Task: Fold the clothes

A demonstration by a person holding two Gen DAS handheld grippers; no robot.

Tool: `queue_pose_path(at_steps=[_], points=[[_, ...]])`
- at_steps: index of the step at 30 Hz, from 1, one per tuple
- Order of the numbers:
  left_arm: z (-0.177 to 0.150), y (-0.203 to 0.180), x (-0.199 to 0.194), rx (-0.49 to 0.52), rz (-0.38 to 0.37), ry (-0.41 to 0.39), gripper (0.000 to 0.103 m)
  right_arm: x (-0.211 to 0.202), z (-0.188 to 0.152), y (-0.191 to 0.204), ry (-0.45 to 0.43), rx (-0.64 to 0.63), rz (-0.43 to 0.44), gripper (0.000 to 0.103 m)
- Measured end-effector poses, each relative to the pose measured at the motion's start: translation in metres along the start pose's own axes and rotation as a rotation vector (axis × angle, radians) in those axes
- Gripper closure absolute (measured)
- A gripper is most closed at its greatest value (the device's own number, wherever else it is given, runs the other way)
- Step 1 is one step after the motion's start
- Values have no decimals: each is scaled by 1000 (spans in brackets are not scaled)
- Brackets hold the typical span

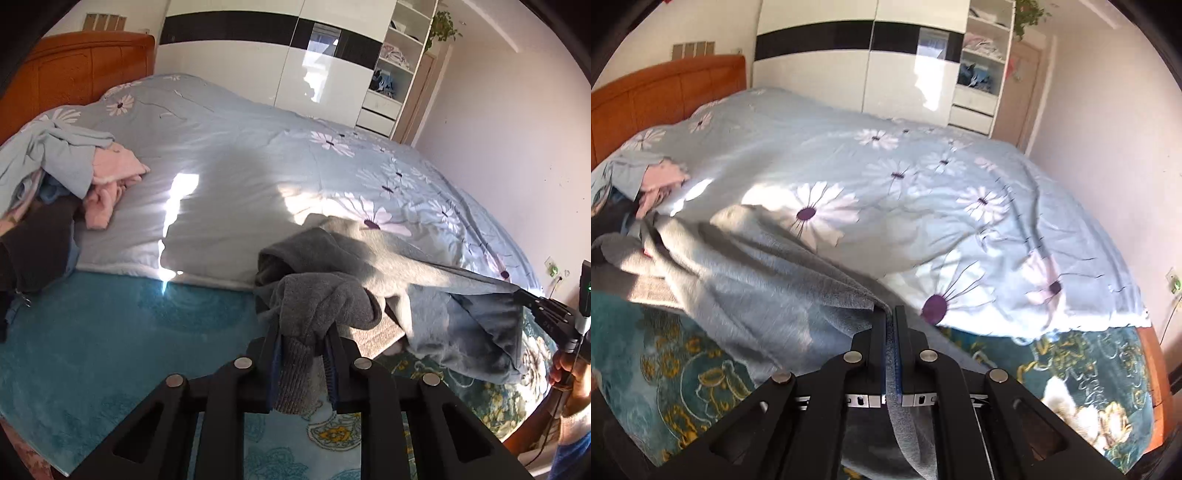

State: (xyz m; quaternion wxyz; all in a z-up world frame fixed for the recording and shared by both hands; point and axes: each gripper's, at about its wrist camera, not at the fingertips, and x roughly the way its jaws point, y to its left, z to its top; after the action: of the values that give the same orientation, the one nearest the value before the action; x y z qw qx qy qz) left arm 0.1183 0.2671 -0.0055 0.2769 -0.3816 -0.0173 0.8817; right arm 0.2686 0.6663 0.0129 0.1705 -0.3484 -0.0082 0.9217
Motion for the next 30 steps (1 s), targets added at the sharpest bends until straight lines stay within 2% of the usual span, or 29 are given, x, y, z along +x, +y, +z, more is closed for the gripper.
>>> queue_pose_path(at_steps=[4, 11, 15, 18, 23, 26, 30], points=[[21, 10, -29, 2, 19, -80, 83, -41, 23, -21, -96, 23, -110, 100], [48, 40, -87, 5, 63, -216, 83, -114, 40, -67, -235, 91, -226, 100], [57, 48, -115, 47, 91, -284, 83, -141, 44, -86, -265, 115, -252, 100], [63, 51, -108, 69, 120, -266, 84, -132, 48, -93, -242, 110, -272, 100], [67, 50, -45, 75, 139, -161, 86, -81, 62, -87, -168, 83, -259, 100], [68, 58, -12, 49, 158, -112, 89, -50, 72, -96, -145, 142, -253, 100], [66, 77, 33, -11, 153, -21, 89, 18, 74, -101, -19, 172, -240, 100]])
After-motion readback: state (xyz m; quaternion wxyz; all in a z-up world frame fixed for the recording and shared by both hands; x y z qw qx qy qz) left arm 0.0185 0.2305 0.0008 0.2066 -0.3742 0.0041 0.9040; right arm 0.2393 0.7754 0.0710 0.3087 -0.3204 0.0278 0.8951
